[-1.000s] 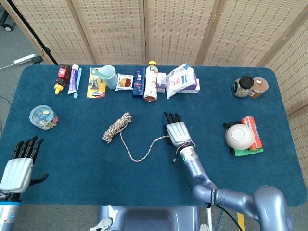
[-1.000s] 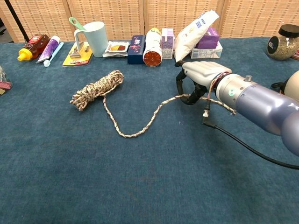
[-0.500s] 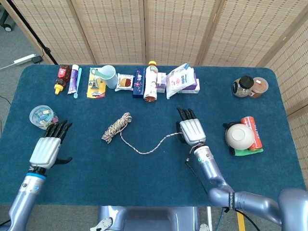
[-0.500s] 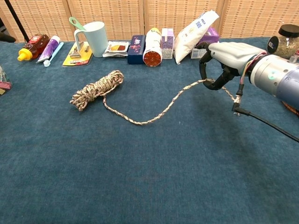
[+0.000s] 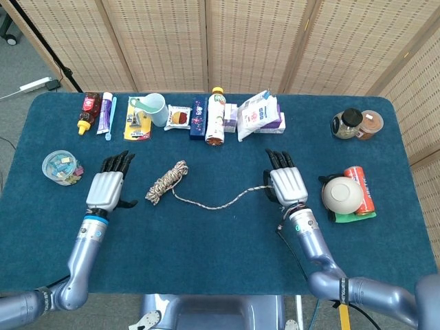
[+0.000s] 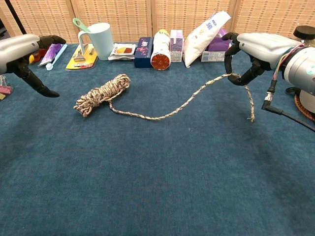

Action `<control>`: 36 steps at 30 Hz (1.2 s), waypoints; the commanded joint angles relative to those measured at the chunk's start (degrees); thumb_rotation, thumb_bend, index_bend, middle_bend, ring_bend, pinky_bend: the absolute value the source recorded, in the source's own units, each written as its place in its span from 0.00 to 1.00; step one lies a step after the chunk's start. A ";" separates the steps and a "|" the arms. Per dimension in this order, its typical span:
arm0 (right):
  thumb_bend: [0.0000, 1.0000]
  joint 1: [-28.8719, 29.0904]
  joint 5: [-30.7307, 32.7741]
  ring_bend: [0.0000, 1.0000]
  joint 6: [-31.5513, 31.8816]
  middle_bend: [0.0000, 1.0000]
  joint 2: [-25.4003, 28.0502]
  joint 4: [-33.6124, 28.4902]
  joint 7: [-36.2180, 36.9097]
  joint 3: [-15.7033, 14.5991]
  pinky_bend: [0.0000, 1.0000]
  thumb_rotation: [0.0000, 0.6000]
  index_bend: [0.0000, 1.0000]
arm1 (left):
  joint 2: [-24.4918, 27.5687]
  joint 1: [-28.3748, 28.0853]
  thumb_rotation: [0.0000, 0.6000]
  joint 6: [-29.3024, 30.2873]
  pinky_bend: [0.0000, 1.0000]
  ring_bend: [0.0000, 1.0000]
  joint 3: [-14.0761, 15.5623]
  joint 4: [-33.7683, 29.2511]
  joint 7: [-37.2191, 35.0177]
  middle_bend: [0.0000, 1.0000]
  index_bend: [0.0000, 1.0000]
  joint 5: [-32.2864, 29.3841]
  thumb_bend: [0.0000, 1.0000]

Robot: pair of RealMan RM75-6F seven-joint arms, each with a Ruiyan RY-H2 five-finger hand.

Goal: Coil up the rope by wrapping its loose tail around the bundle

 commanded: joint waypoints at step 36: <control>0.55 -2.57 -3.51 0.00 2.03 0.00 3.26 -0.05 3.56 -1.40 0.00 1.00 0.69 | -28.20 -14.06 1.00 3.77 0.60 0.40 -2.63 29.29 5.82 0.34 0.27 -11.01 0.37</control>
